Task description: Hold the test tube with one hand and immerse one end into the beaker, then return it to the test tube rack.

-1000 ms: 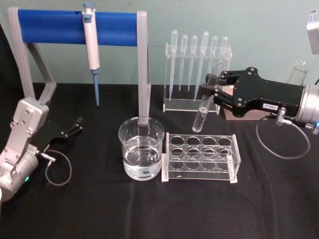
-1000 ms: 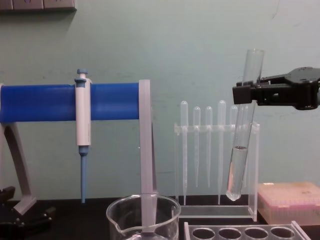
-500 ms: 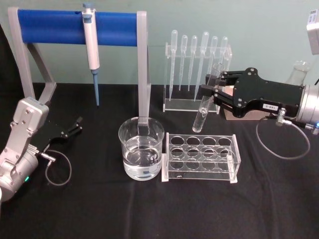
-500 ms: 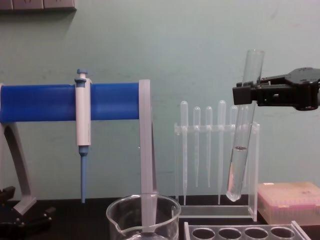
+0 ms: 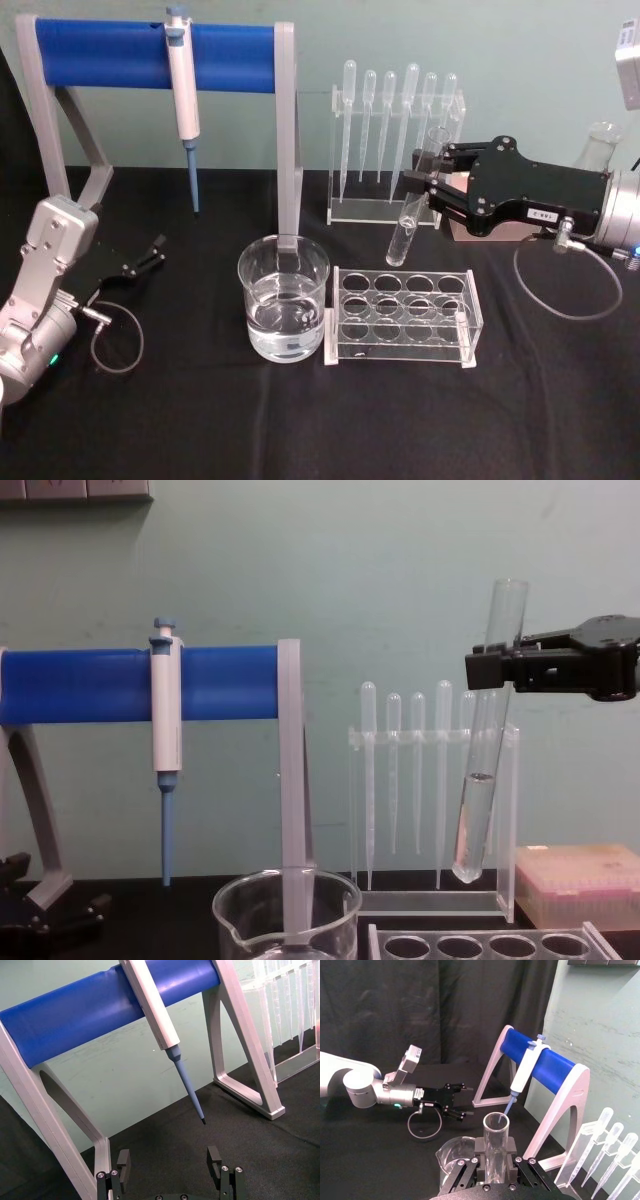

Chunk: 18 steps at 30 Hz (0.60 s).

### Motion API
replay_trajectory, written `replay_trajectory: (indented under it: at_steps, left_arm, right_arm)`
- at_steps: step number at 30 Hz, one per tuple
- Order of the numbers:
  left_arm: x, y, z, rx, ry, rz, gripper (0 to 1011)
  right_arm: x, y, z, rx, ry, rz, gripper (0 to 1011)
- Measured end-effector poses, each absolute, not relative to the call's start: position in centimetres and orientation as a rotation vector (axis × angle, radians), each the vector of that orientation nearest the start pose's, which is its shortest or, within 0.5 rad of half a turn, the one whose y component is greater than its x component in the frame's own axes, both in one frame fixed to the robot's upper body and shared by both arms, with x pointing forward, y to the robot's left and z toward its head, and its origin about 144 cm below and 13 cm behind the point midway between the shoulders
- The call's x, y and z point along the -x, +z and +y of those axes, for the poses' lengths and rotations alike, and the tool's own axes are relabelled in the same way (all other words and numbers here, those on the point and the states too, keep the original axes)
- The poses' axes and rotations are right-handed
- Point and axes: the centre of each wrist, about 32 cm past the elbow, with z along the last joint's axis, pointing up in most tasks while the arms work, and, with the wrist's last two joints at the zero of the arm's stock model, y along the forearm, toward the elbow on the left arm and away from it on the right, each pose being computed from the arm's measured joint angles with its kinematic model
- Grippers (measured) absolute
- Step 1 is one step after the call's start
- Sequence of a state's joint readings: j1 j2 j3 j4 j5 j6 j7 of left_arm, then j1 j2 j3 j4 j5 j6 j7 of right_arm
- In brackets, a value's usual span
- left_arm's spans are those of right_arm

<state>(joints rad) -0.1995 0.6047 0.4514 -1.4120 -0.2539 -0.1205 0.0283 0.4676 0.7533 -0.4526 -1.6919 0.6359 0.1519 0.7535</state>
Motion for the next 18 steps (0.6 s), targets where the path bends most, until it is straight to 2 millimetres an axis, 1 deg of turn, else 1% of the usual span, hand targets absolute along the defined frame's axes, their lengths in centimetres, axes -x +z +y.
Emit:
replay_trajectory:
  at_steps: [18]
  left_arm:
    - [-48.86,113.98,30.97,-0.304,1.248,-0.285,1000]
  right_arm:
    - [-52.4,131.57,-30.15,0.151,-0.437,-0.188,231]
